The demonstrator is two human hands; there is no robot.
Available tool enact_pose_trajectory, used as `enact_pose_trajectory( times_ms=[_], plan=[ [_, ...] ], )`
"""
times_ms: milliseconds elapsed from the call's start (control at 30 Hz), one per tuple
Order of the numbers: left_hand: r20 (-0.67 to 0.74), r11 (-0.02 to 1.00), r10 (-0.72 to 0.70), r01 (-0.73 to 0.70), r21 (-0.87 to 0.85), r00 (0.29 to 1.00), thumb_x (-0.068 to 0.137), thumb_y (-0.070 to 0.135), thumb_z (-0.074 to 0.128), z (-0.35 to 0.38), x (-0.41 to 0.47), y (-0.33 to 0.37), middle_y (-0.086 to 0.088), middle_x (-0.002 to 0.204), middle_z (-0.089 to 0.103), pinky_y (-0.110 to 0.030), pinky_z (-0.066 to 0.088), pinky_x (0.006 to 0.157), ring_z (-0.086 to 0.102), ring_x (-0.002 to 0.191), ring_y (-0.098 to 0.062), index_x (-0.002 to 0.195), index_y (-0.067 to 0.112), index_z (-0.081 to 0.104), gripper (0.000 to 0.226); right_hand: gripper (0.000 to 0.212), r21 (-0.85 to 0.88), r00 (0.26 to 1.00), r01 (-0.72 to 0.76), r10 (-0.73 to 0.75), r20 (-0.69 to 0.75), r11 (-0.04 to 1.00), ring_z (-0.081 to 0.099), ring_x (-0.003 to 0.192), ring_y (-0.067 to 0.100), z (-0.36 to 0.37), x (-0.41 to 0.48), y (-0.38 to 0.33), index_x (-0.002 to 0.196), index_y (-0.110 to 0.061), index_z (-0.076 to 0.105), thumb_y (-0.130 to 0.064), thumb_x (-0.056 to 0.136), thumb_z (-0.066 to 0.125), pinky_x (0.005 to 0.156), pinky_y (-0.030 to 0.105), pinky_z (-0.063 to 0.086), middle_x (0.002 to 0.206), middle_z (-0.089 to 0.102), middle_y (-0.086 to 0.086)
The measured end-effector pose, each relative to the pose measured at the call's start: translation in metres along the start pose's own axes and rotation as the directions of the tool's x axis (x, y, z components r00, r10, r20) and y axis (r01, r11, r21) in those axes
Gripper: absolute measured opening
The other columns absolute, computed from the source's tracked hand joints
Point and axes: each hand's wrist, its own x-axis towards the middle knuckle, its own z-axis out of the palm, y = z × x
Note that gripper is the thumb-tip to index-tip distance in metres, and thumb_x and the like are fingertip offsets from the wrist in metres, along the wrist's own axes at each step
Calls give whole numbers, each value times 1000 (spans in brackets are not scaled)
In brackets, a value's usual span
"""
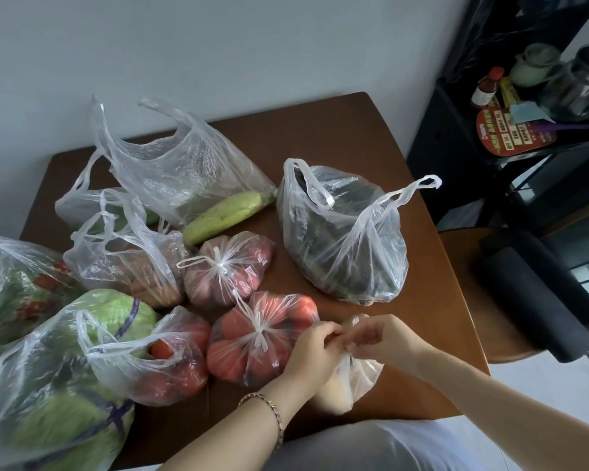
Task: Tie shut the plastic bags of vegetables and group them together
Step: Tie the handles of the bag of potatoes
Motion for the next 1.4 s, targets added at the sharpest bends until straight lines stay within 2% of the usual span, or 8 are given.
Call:
enact_pose_trajectory(
  times_ms=[100,233,433,667,833,1067,1233,1400],
  plan=[
    [55,991,-116,120,-63,992,90,23,58,-3,3,0,2,88,65,-7,44,69,60,87,-11,93,18,65,8,24,-412,951,206,-281,-129,888,51,63,-2,11,-1,13,84,-31,75,-9,75,73,57,7,38,66,65,-23],
    [102,979,-171,180,-95,980,92,18,55,-8,5,3,0,78,61,-5,40,60,54,70,-7,83,19,61,11,16,-763,752,387,-656,-63,517,59,59,5,19,5,31,81,-31,74,-22,72,64,45,14,45,73,67,-14],
    [156,968,-211,228,-103,965,89,23,60,-13,5,9,6,71,61,-12,42,64,54,70,-5,83,16,66,11,26,-871,667,376,-745,18,315,59,56,15,15,6,28,65,-18,67,-26,81,48,40,18,40,66,62,-3],
    [40,970,-141,130,203,989,91,24,55,-8,3,13,0,90,67,-19,39,74,57,82,-10,94,16,68,15,11,-852,646,467,-749,146,237,41,75,11,7,-4,25,74,-22,62,-14,74,54,42,19,38,88,43,-10],
    [6,957,-141,134,256,990,89,19,53,-2,1,15,7,80,60,-20,39,73,55,80,-11,78,23,61,15,12,-827,694,477,-705,146,299,41,66,9,4,-8,31,71,-22,61,-10,75,60,44,18,41,68,52,-7],
    [-9,938,-156,150,313,988,91,23,52,-13,5,16,0,100,70,-25,47,79,63,93,-17,94,17,69,18,18,-595,826,333,-531,-190,731,32,68,-1,23,-7,24,60,-12,55,0,56,67,60,-6,29,62,55,-2],
    [-23,924,-152,150,352,988,90,25,53,-21,4,20,-2,99,71,-26,48,82,64,94,-19,95,16,68,18,21,-536,878,231,-411,-244,812,44,64,2,28,2,19,77,-15,67,-6,60,60,63,2,38,74,61,-3],
    [1,870,-61,53,490,998,88,24,55,-25,4,25,-2,101,70,-29,50,81,64,95,-19,97,18,67,16,16,-596,925,131,-314,-214,792,45,67,9,26,4,2,78,-11,72,-8,68,60,55,2,30,74,53,-6]
  ],
)
